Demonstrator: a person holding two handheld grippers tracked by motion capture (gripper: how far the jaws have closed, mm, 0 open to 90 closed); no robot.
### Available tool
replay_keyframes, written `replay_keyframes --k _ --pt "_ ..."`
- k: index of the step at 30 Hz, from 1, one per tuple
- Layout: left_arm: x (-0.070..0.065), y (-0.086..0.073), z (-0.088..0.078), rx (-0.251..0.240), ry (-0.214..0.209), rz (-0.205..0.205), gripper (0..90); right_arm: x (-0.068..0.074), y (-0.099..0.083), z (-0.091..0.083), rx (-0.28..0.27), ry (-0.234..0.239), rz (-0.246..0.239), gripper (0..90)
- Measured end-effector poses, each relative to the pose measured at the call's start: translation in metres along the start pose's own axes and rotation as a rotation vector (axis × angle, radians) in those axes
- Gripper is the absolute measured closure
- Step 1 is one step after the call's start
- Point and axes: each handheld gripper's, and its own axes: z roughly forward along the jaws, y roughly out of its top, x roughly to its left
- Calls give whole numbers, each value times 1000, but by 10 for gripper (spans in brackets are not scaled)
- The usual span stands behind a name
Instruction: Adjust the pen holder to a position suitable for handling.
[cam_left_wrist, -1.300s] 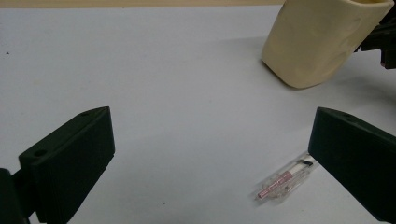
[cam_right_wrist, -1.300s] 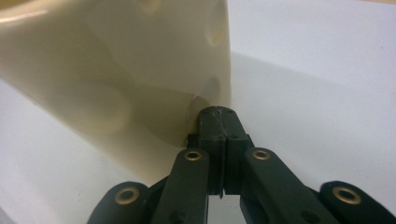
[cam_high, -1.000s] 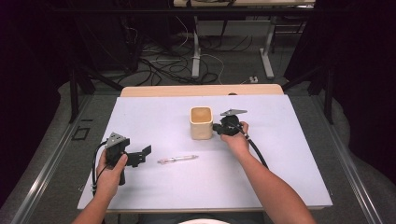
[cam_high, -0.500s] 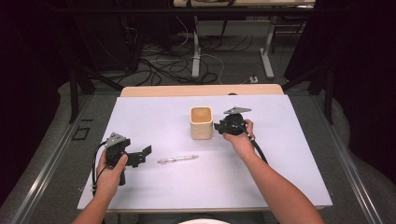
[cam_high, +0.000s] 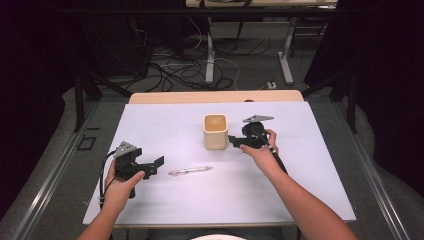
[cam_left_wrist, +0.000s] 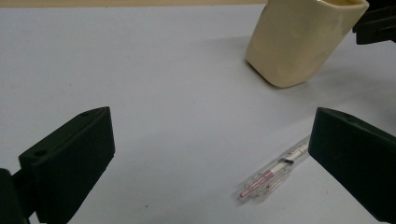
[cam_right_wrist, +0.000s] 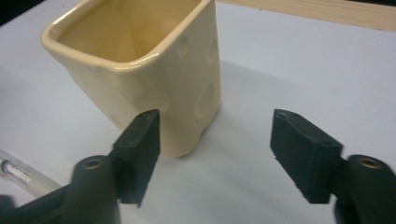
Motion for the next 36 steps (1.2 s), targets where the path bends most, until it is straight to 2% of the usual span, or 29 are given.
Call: replay_keyframes --k 2,6,8,10,14,16,20,23,27,29,30,36 --pt "-2 0 1 7 -4 2 4 2 0 -4 2 -18 -20 261" --pt "-6 2 2 20 -14 12 4 5 0 -14 -5 -48 -16 160" --pt "-9 3 2 27 -27 25 4 6 -2 -18 -19 -55 -21 154" --pt "-13 4 2 32 -35 53 4 7 -3 -23 -32 -53 -20 148" --pt "-20 5 3 51 -22 112 21 6 -8 -34 -54 -50 -20 104" --pt "-23 5 2 37 -35 92 36 5 -10 -41 -59 -45 -16 77" --pt "-24 6 0 49 -35 125 57 2 -18 -52 -68 -32 -12 3" --pt "-26 6 -1 50 -38 128 80 -3 -26 -61 -59 -9 13 0" --pt "-27 7 -2 44 -46 132 95 -7 -32 -68 -65 -8 25 0" --pt "-28 7 -2 41 -48 113 107 -8 -36 -73 -63 -6 27 0" --pt "-28 8 -3 41 -42 129 111 -9 -38 -75 -61 -4 19 0" --pt "-28 10 -6 33 -28 148 128 -9 -50 -84 -37 2 7 0"
